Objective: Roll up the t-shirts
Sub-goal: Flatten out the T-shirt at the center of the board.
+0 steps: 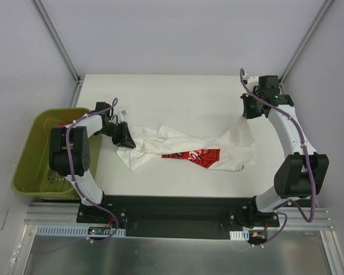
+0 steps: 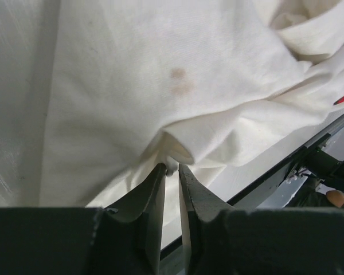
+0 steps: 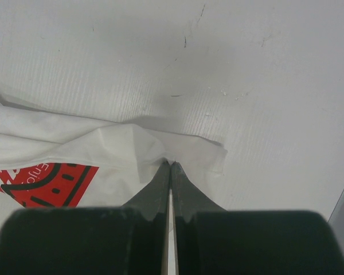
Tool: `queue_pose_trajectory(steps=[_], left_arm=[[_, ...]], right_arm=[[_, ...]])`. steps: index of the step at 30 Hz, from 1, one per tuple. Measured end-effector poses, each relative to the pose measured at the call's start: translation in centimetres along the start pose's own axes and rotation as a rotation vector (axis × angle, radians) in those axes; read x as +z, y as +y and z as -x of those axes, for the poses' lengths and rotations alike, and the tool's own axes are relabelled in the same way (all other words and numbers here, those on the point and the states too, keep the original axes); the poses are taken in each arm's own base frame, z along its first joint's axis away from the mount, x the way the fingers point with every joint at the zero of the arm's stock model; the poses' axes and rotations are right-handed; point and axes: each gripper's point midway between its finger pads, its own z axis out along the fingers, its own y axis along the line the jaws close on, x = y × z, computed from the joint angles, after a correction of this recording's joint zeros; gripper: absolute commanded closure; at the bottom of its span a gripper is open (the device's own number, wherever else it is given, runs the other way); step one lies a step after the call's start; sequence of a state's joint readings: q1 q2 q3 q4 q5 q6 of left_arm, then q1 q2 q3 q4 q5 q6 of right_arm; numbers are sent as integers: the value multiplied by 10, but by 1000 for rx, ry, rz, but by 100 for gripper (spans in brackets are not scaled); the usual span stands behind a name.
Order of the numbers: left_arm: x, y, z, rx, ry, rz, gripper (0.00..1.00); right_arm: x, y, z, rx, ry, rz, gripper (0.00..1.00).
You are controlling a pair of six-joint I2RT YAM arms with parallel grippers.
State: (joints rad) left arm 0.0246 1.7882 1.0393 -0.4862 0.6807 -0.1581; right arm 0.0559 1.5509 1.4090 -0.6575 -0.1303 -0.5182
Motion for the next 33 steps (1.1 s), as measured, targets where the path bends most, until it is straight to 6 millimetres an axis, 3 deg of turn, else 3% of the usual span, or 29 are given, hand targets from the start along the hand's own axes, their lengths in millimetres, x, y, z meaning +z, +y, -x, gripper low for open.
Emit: queue_pose_trajectory(steps=[7, 10, 21, 33], left_arm=[[-26, -31, 30, 91, -119, -28, 82], [-30, -33, 29, 98, -128, -28, 78], [-27, -7, -13, 36, -73, 72, 69], [-5, 9, -16, -11, 0, 78, 68]], right_arm=[[0, 0, 1, -1, -5, 0, 99], [1, 0, 2, -2, -5, 0, 99], [7, 3, 1, -7, 4, 8, 99], [7, 3, 2, -19, 3, 6, 99]])
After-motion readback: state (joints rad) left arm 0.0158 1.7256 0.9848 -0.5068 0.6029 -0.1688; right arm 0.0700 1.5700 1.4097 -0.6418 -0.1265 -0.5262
